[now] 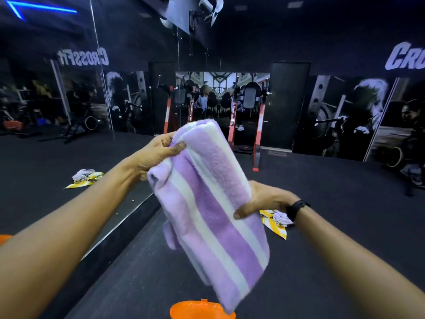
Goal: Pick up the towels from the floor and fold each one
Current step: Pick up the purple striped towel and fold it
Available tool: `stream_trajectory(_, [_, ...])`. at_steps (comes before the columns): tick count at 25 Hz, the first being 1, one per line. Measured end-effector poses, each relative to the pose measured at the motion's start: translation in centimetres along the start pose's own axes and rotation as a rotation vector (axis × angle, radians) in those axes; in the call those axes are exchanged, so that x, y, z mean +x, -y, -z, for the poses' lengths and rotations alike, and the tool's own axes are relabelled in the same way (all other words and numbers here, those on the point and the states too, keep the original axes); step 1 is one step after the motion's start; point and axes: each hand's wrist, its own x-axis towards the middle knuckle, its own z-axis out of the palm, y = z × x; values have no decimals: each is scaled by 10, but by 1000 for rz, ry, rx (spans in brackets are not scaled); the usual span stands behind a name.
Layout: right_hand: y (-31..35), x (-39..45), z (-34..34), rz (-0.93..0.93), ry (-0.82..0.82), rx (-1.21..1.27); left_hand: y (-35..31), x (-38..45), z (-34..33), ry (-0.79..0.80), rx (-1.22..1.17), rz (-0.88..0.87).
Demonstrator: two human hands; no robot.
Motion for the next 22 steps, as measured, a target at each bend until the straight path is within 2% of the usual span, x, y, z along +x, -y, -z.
stream_trajectory(2, [-16,-5,1,-89,36,100,0,-9,13,-97,-17,-27])
stream_trajectory(5, [-27,-11,11,-142,40,445,2,-14,27,-290,-38,24])
stream_trajectory(8, [-24,-17,16,-141,132,551,2,-19,39,-431,-88,99])
stream_trajectory(11, [-22,-21,22,-138,-25,715,4,-29,49,-439,-113,165])
stream_trajectory(15, [-18,-16,35,-123,-143,641,15,-45,59,-338,32,323])
stream_trajectory(17, [-9,-10,47,-114,-220,596,18,-49,62,-368,101,364])
stream_trajectory(22, [36,9,75,-12,-361,288,16,-37,57,-505,222,333])
